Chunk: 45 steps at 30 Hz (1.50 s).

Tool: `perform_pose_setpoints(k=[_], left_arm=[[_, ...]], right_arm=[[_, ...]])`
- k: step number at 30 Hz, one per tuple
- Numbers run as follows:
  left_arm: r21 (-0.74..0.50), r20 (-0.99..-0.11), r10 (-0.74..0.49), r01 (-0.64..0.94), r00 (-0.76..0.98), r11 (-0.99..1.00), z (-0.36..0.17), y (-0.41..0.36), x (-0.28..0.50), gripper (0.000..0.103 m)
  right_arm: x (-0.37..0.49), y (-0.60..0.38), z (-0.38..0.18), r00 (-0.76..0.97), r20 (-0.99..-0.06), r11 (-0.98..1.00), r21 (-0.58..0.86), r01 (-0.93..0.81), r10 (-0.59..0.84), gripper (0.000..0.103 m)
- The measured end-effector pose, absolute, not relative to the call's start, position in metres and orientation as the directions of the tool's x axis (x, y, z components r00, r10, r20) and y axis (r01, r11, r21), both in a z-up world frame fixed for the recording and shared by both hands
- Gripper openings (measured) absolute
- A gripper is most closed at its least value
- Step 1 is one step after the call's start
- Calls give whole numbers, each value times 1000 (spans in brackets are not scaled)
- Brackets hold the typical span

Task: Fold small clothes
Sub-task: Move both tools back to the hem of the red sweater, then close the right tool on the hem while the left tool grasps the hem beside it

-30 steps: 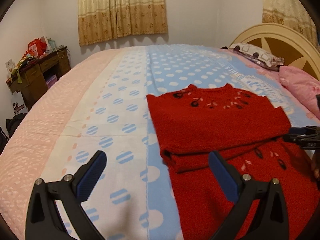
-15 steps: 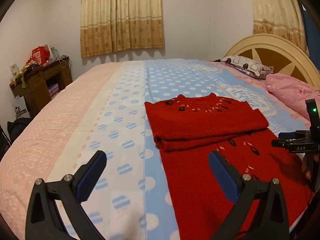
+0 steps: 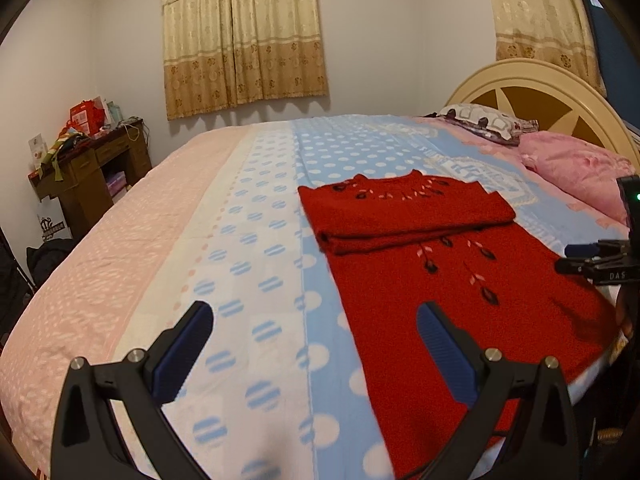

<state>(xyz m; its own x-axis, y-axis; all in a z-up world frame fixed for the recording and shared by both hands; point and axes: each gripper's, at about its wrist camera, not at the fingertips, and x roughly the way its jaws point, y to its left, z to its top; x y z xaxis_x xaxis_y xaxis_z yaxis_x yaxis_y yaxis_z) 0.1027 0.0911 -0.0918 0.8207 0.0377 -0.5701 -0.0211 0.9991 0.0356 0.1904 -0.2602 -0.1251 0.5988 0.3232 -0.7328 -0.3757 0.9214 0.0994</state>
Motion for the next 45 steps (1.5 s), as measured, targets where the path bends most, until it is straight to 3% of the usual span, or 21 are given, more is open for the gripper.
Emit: perform_pose_setpoints(k=[7, 24, 36, 37, 39, 43, 45], left_arm=[[56, -599, 15, 22, 800, 998, -106, 84, 68, 103], [-90, -697, -154, 127, 701, 988, -155, 51, 58, 102], [-166, -710, -245, 182, 660, 969, -161, 45, 56, 82], [-173, -710, -253, 186, 657, 967, -161, 45, 56, 80], [-175, -710, -259, 192, 655, 966, -162, 44, 57, 79], [-187, -710, -275, 203, 648, 961, -162, 43, 57, 79], [-188, -712, -282, 212, 643, 959, -163, 43, 57, 79]], right_arm=[[153, -263, -124, 590, -736, 909, 85, -407, 332, 70], [84, -313, -129, 622, -751, 947, 12, -320, 220, 70], [78, -340, -146, 582, -762, 950, 145, -277, 285, 70], [77, -338, -147, 587, -761, 952, 132, -278, 277, 68], [75, -336, -147, 589, -760, 951, 124, -282, 274, 47], [75, -336, -147, 589, -760, 951, 123, -284, 274, 40], [75, -336, -147, 594, -759, 953, 117, -279, 267, 29]])
